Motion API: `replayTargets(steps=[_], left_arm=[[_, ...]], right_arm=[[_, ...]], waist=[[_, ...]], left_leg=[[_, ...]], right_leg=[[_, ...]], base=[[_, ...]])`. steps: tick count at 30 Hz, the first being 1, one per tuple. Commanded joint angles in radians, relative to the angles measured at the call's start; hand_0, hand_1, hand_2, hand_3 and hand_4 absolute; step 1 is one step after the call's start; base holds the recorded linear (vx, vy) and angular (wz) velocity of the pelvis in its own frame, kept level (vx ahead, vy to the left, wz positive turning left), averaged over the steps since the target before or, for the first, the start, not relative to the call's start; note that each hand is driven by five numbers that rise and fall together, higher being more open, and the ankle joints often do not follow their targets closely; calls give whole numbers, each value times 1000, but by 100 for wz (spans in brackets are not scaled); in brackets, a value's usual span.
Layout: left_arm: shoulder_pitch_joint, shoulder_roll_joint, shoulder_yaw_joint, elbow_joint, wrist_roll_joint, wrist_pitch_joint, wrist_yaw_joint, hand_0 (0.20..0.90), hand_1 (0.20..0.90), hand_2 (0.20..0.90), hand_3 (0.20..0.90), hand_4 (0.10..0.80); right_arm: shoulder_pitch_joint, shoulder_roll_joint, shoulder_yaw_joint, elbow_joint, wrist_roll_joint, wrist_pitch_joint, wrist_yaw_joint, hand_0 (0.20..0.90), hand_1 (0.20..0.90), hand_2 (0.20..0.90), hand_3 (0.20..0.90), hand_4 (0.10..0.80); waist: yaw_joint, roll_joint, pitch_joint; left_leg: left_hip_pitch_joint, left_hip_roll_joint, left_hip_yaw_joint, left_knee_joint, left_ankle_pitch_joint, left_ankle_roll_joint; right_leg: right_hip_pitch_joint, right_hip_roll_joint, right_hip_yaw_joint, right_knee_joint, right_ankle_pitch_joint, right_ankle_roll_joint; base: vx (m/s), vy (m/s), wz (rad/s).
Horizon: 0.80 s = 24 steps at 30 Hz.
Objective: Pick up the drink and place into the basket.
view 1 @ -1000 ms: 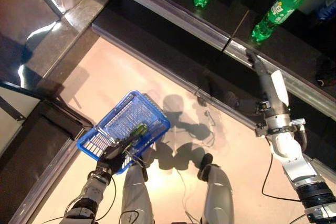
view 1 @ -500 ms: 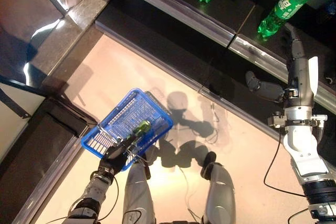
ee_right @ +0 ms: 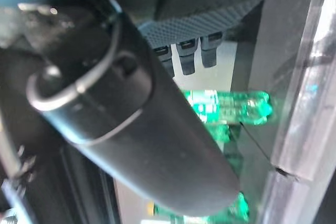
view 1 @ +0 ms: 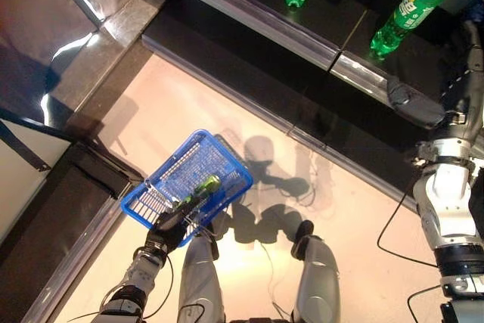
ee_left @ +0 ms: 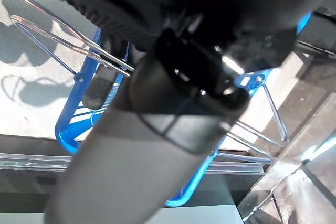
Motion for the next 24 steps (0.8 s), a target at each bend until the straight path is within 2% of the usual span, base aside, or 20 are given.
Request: replayTargets(steps=[1, 11, 24], left_arm=[[84, 14, -82, -31, 16, 40, -58, 300, 300, 300, 200, 100], [82, 28, -117, -49, 35, 59, -49, 300, 300, 300, 200, 100], [84, 39, -147, -48, 63, 74, -56, 300, 300, 300, 200, 100]], right_arm=[[-113, -90, -103, 13, 70, -45, 6, 900, 900, 900, 900, 800], [-263, -174, -68, 179, 217, 32, 57, 900, 900, 900, 900, 800], [-419, -231, -28, 317, 417, 130, 171, 900, 900, 900, 900, 800]], waist=[[52, -5, -74], [77, 5, -72], [97, 9, -75]], left_leg=[[128, 5, -36, -185, 74, 17], [142, -5, -44, -195, 80, 18], [159, -15, -45, -208, 86, 16]], right_leg=[[-47, -51, 53, -24, 112, 74], [-37, -57, 39, -24, 109, 69], [-19, -64, 24, -33, 106, 64]], base=[[0, 0, 0], [9, -3, 3], [7, 1, 4]])
